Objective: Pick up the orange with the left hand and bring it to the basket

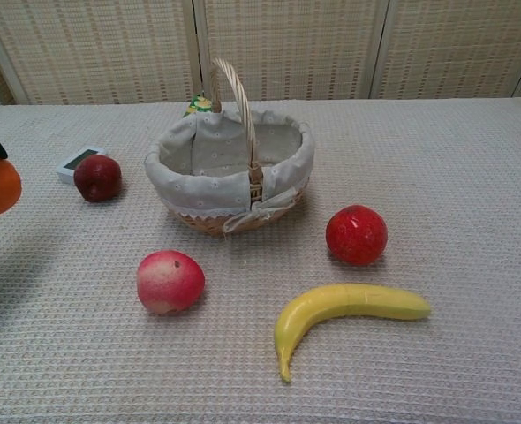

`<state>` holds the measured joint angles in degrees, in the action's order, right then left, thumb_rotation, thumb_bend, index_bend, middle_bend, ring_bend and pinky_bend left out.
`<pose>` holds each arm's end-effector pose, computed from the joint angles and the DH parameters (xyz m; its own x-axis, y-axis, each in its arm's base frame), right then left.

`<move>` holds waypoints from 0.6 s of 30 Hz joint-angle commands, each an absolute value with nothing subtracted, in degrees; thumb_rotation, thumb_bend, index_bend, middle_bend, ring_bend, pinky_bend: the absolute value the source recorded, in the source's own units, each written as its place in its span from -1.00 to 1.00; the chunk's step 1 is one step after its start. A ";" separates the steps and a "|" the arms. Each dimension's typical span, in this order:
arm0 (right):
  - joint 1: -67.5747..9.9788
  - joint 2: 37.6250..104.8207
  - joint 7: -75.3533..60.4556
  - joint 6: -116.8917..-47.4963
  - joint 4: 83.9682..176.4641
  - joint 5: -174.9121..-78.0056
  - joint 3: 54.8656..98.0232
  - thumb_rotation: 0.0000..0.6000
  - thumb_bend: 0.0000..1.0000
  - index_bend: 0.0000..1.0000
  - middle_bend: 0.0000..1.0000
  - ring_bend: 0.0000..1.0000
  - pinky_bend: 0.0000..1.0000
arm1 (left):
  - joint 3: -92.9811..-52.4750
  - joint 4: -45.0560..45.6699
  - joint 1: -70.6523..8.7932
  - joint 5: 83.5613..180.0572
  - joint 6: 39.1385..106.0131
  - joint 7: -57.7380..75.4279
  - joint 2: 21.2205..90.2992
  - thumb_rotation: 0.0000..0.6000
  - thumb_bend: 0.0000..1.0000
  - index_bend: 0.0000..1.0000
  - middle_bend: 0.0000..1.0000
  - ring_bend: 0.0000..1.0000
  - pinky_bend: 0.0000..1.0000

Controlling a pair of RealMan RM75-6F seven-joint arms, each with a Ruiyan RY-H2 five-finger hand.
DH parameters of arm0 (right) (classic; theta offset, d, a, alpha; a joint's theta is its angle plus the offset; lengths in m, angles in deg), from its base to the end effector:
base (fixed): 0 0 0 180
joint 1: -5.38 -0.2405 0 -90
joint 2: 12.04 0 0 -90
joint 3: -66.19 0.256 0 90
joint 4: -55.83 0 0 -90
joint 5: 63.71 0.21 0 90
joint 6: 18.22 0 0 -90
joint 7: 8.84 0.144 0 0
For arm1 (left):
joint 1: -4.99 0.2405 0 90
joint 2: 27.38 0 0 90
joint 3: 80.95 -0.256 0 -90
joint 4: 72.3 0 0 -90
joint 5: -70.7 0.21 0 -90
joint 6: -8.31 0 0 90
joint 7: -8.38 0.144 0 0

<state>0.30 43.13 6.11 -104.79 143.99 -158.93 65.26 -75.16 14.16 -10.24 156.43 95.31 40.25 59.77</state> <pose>-0.3179 -0.1684 0.2017 0.3804 -0.0634 0.9227 -0.9176 -0.1507 0.3679 -0.2364 0.2348 0.0538 0.5933 -0.1604 0.7889 0.7824 -0.1157 -0.6119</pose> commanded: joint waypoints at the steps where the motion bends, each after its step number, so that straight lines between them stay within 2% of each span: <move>1: 0.08 43.16 5.91 -104.42 144.05 -158.97 65.22 1.00 -0.91 -1.00 -1.00 -1.00 -0.83 | -72.21 12.93 -13.13 159.56 96.66 40.36 61.58 1.00 -0.24 -0.41 -0.28 0.19 0.09; 8: 0.07 42.85 6.19 -104.29 143.97 -159.16 64.97 1.00 -0.91 -1.00 -1.00 -1.00 -0.83 | -66.96 9.02 -20.90 159.33 91.66 36.95 67.53 1.00 -0.24 -0.40 -0.29 0.18 0.12; 18: 1.18 42.65 6.60 -106.28 143.90 -159.22 64.92 1.00 -0.91 -1.00 -1.00 -1.00 -0.83 | -64.37 1.73 -29.04 157.33 86.59 36.24 78.35 1.00 -0.24 -0.40 -0.29 0.19 0.17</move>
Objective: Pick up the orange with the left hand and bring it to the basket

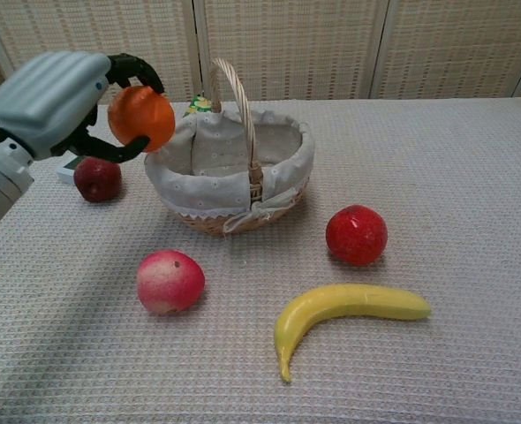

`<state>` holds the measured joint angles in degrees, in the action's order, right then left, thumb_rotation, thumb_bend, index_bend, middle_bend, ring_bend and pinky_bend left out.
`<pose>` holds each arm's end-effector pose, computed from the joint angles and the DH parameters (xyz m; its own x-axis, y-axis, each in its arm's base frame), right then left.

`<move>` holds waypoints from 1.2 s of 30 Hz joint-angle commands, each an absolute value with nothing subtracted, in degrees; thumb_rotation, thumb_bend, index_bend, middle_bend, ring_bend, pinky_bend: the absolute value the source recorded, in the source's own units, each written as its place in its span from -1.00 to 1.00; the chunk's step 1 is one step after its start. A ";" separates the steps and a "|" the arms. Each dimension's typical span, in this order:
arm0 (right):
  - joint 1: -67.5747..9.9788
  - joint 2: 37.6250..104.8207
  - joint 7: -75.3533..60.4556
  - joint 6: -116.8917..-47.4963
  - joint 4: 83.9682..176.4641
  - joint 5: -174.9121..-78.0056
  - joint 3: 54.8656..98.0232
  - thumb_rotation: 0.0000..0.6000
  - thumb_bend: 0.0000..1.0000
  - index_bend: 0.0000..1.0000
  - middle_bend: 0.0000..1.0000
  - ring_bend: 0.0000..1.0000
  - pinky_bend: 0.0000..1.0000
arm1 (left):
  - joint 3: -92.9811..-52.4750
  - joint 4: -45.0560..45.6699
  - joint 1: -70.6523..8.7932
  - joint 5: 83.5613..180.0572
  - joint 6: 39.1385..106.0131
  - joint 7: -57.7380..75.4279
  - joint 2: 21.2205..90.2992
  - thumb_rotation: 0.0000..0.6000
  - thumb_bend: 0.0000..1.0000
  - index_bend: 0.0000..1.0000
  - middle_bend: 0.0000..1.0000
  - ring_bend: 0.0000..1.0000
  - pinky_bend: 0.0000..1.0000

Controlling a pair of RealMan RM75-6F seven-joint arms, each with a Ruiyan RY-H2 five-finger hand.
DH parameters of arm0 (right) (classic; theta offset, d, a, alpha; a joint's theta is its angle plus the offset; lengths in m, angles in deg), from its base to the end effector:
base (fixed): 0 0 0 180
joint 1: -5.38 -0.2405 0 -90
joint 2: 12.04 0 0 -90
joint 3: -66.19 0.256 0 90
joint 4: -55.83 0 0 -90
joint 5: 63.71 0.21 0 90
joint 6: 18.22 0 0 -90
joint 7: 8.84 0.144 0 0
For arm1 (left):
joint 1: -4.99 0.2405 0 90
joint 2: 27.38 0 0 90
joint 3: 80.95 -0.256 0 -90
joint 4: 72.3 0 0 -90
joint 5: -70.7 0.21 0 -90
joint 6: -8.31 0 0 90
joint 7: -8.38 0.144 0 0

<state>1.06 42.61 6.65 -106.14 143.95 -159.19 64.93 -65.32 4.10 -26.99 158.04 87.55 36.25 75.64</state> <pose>-0.3185 -0.1629 0.2064 0.3778 -0.0534 0.9243 -0.9186 -0.1468 0.3670 -0.1233 0.3101 -0.0086 0.3827 -0.2610 0.8862 0.8162 -0.3540 -0.4567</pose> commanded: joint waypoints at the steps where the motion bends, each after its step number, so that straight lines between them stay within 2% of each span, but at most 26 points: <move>1: 1.20 42.67 6.60 -106.27 143.89 -159.24 64.90 1.00 -0.91 -1.00 -1.00 -1.00 -0.83 | -64.01 0.86 -29.78 157.17 86.52 36.17 79.43 1.00 -0.24 -0.40 -0.29 0.18 0.18; 8: 0.57 42.63 6.44 -105.02 143.92 -159.28 64.84 1.00 -0.91 -1.00 -1.00 -1.00 -0.83 | -62.60 -3.28 -33.00 156.99 87.00 37.42 83.07 1.00 -0.25 -0.40 -0.30 0.18 0.22; 11: 0.26 42.54 6.44 -104.37 143.99 -159.19 64.81 1.00 -0.91 -1.00 -1.00 -1.00 -0.83 | -62.90 -3.41 -33.18 156.76 87.23 38.29 83.09 1.00 -0.24 -0.52 -0.43 0.14 0.22; 12: 0.19 42.50 6.45 -104.23 144.02 -159.16 64.82 1.00 -0.91 -1.00 -1.00 -1.00 -0.83 | -63.15 -3.00 -33.13 156.53 86.90 38.46 82.77 1.00 -0.24 -0.61 -0.51 0.08 0.19; 14: 0.09 42.47 6.49 -104.07 144.08 -159.09 64.85 1.00 -0.91 -1.00 -1.00 -1.00 -0.83 | -63.62 -1.67 -32.86 155.83 86.12 38.70 81.70 1.00 -0.24 -0.87 -0.72 -0.16 0.03; 16: 0.06 42.48 6.46 -104.01 144.12 -159.09 64.84 1.00 -0.91 -1.00 -1.00 -1.00 -0.83 | -64.02 -0.28 -32.58 155.30 85.62 38.75 80.67 1.00 -0.24 -0.99 -0.87 -0.37 -0.13; 21: -0.02 42.59 6.04 -103.78 144.23 -159.14 64.75 1.00 -0.91 -1.00 -1.00 -1.00 -0.83 | -64.54 3.09 -31.90 153.92 84.99 39.48 78.57 1.00 -0.24 -1.00 -1.00 -0.59 -0.36; 30: -0.28 42.69 5.13 -103.06 144.57 -158.92 64.69 1.00 -0.91 -1.00 -1.00 -1.00 -0.83 | -65.07 7.48 -30.98 152.94 85.80 40.76 75.79 1.00 -0.25 -1.00 -1.00 -0.62 -0.42; 36: -0.40 42.70 5.07 -103.00 144.50 -158.93 64.75 1.00 -0.90 -1.00 -1.00 -1.00 -0.83 | -66.97 10.97 -29.44 151.80 85.19 44.78 71.67 1.00 -0.25 -1.00 -1.00 -0.68 -0.45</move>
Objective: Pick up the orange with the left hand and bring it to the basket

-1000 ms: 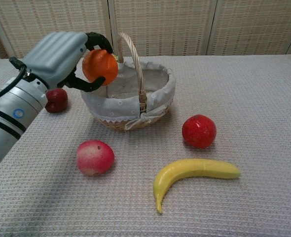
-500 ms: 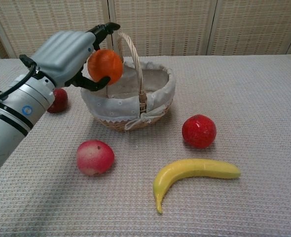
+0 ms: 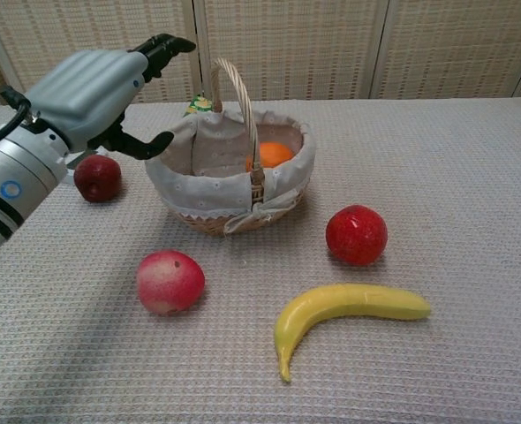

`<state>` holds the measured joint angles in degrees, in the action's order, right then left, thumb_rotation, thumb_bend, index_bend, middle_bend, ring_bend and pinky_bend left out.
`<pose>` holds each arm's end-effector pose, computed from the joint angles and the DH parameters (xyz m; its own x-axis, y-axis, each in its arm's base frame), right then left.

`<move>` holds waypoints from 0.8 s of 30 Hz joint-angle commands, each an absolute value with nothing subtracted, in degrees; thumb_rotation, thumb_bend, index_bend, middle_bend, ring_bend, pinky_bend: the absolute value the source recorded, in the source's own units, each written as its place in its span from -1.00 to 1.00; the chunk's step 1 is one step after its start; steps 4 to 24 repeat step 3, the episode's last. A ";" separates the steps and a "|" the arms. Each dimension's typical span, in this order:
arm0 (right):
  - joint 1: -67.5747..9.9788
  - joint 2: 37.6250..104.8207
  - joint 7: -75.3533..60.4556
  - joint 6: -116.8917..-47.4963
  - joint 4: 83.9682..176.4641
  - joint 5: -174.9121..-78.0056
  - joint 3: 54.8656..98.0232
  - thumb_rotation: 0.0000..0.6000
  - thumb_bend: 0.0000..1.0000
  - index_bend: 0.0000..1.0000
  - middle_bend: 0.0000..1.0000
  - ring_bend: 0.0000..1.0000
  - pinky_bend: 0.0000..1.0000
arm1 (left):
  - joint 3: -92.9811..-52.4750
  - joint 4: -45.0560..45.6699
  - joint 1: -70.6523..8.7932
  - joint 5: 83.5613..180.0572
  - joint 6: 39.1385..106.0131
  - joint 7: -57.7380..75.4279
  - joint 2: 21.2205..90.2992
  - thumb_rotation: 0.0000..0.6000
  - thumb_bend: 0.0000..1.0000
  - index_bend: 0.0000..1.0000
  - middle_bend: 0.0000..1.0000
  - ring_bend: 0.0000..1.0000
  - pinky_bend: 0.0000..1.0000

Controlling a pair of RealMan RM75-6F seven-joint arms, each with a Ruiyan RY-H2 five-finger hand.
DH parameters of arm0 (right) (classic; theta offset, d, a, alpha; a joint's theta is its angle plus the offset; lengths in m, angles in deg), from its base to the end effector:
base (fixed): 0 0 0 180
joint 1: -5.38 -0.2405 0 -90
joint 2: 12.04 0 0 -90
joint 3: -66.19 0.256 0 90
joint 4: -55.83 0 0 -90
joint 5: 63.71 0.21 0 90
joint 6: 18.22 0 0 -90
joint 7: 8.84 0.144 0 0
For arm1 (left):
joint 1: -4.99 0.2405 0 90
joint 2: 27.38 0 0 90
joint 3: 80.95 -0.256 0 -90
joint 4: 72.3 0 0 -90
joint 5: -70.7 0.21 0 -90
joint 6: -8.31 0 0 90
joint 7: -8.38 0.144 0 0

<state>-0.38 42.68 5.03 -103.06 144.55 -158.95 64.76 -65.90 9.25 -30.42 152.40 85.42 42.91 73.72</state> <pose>-0.3178 -0.1700 0.1986 0.4003 -0.0934 0.9116 -0.9104 -0.1539 0.3840 -0.1057 0.3151 -0.0082 0.4378 -0.2268 0.8700 0.7932 -0.3581 -0.4925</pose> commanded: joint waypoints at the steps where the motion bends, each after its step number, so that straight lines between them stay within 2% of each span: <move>1: -0.50 42.72 5.04 -102.91 144.46 -158.94 64.79 1.00 -0.91 -1.00 -1.00 -1.00 -0.83 | -67.75 12.22 -28.62 151.26 85.12 46.05 70.27 1.00 -0.25 -1.00 -1.00 -0.68 -0.45; 3: -0.58 42.69 5.04 -102.82 144.46 -158.97 64.78 1.00 -0.91 -1.00 -1.00 -1.00 -0.83 | -69.49 14.71 -26.96 150.25 84.96 48.03 67.72 1.00 -0.25 -1.00 -1.00 -0.68 -0.45; 24: -0.58 42.69 5.04 -102.82 144.46 -158.97 64.78 1.00 -0.91 -1.00 -1.00 -1.00 -0.83 | -69.49 14.71 -26.96 150.25 84.96 48.03 67.72 1.00 -0.25 -1.00 -1.00 -0.68 -0.45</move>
